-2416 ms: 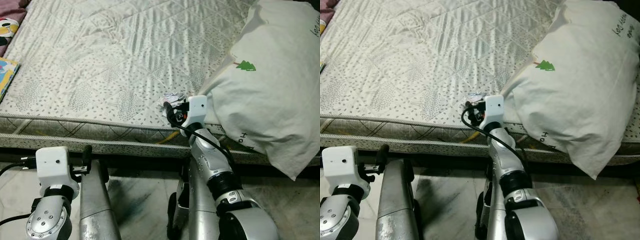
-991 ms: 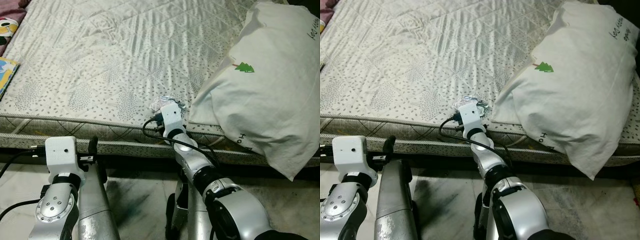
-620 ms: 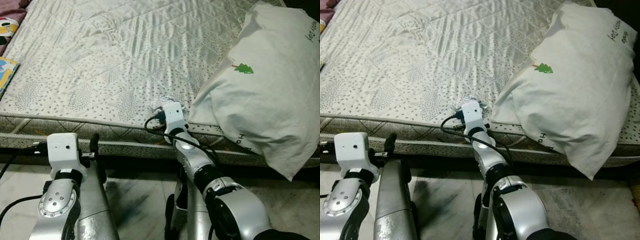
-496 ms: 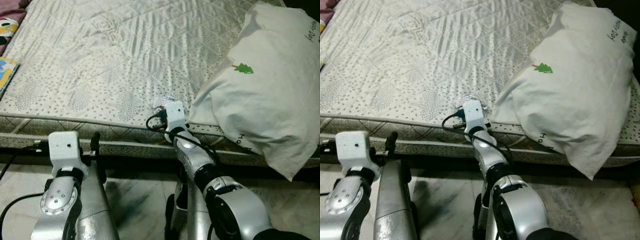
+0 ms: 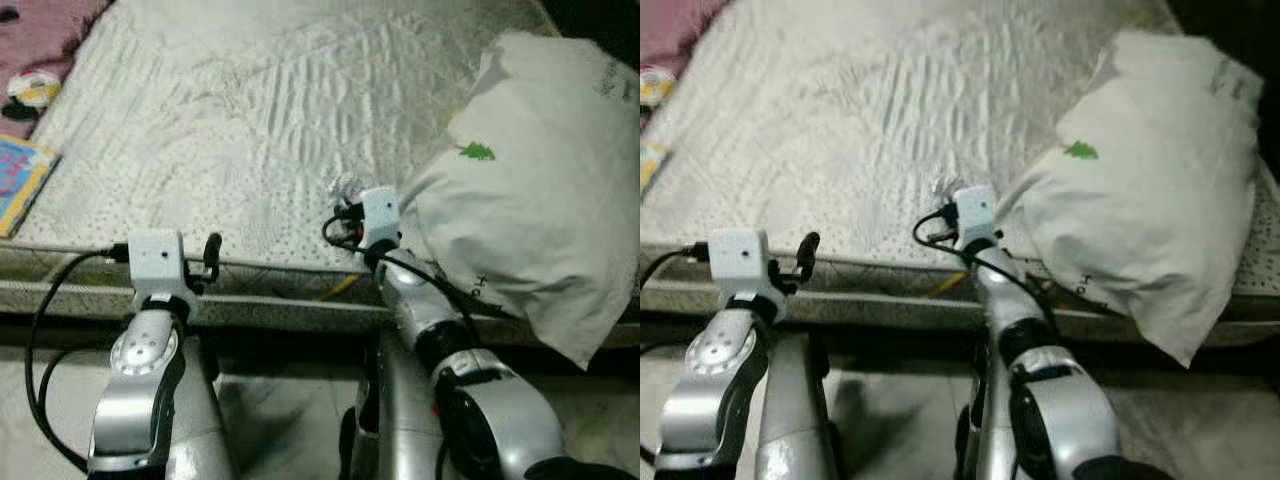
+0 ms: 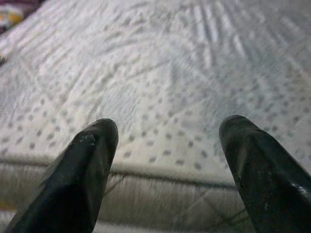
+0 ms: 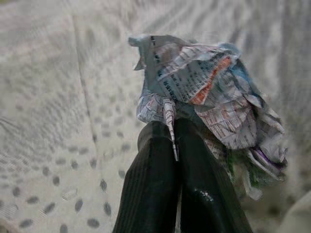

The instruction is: Clean up the room

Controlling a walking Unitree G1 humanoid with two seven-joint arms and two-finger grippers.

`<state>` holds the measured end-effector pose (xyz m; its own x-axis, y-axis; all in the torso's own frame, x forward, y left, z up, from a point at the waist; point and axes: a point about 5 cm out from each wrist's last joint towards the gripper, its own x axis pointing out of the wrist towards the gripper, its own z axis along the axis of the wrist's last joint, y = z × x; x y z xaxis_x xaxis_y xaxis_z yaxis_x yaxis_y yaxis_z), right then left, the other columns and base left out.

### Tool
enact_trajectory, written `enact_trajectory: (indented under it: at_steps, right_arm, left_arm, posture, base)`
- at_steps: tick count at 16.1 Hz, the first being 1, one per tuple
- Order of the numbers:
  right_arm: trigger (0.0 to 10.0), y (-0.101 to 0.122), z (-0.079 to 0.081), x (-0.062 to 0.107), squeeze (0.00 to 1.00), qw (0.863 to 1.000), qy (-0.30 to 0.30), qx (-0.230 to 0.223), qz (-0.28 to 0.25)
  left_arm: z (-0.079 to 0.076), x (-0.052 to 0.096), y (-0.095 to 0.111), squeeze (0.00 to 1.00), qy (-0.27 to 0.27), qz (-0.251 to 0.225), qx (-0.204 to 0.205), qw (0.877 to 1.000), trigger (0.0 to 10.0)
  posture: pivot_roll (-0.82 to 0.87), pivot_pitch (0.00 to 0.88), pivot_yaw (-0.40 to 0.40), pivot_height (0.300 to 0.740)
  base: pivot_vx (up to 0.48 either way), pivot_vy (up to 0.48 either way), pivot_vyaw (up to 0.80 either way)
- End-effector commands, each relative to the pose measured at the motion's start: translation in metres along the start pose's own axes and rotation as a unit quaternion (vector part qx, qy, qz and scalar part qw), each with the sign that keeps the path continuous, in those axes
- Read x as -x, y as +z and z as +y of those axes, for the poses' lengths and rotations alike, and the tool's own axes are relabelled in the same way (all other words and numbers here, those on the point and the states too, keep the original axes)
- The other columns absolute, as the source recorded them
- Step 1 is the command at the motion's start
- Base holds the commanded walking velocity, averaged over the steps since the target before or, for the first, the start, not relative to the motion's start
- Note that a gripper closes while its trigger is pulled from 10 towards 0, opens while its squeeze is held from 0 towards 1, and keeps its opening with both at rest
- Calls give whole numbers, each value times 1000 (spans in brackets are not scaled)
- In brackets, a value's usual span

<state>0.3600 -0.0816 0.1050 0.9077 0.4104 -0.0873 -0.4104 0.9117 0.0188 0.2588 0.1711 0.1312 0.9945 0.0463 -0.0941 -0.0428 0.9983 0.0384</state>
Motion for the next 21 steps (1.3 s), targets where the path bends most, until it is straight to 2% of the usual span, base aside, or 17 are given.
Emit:
enact_trajectory:
  at_steps: [1,2,3,4,5,6,7,8,9,10,11,13,15,16,21]
  right_arm:
    - [0,2,-7,7,0,1000,25,10,-12]
    - [1961,8,-13,13,0,999,26,13,-34]
    - [10000,11,-17,19,0,999,24,9,-38]
    - [10000,10,-19,33,0,999,16,-8,-40]
    - [10000,8,-17,41,0,999,14,2,-38]
    - [10000,6,-21,52,0,999,-23,11,-43]
    - [10000,3,-24,64,0,998,-41,2,-55]
    - [10000,-8,-29,84,0,994,-90,-31,-56]
    - [10000,-10,-34,95,0,989,-135,-3,-65]
    - [10000,-10,-35,105,0,986,-145,28,-73]
    - [10000,-12,-37,115,0,984,-166,-29,-52]
    - [10000,-9,-33,119,0,982,-178,-35,-57]
    - [10000,-6,-29,118,0,982,-175,-38,-63]
    - [10000,-2,-28,115,0,981,-176,-52,-68]
    - [10000,11,-25,101,0,982,-160,-64,-78]
  left_arm:
    - [1,-5,-3,0,-4,0,1,1000,10000]
    - [0,-7,-3,0,-9,-2,0,1000,10000]
    - [0,-9,-4,0,-11,-4,-1,1000,10000]
    - [-1,-10,-8,0,-14,-10,-1,1000,10000]
    - [0,-10,-11,0,-14,-11,2,1000,10000]
    - [0,-10,-13,0,-16,-13,4,1000,10000]
    - [-1,-11,-14,0,-20,-21,7,1000,10000]
    - [-2,-14,-8,0,-18,-39,7,999,10000]
    - [-2,-15,-5,0,-4,-48,-6,999,10000]
    - [-1,-14,-4,0,-4,-50,-8,999,10000]
    - [2,-11,-8,0,-23,-47,-1,999,10000]
    - [6,-9,-16,0,-20,-32,2,999,10000]
    - [3,-9,-17,0,-28,-32,-1,999,10000]
    - [1,-9,-15,0,-31,-36,1,999,10000]
    - [0,-7,-15,0,-25,-39,11,999,10000]
  posture:
    - [94,0,-44,504]
    - [88,0,-42,504]
    - [77,0,-38,504]
    - [34,0,-19,504]
    - [9,0,-16,504]
    - [6,0,-22,504]
    - [7,0,-23,504]
    - [11,0,-27,504]
    - [16,0,-30,504]
    - [15,0,-31,504]
    - [0,0,-21,504]
    - [-5,0,-6,504]
    - [1,0,-9,504]
    - [7,0,-18,514]
    - [21,0,-39,569]
  base:
    - [0,0,0]
    - [0,0,0]
    - [0,0,0]
    - [0,0,0]
    - [0,0,0]
    - [0,0,0]
    - [0,0,0]
    - [0,0,0]
    - [0,0,0]
    - [0,0,0]
    - [0,0,0]
    - [0,0,0]
    - [0,0,0]
    - [0,0,0]
    - [0,0,0]
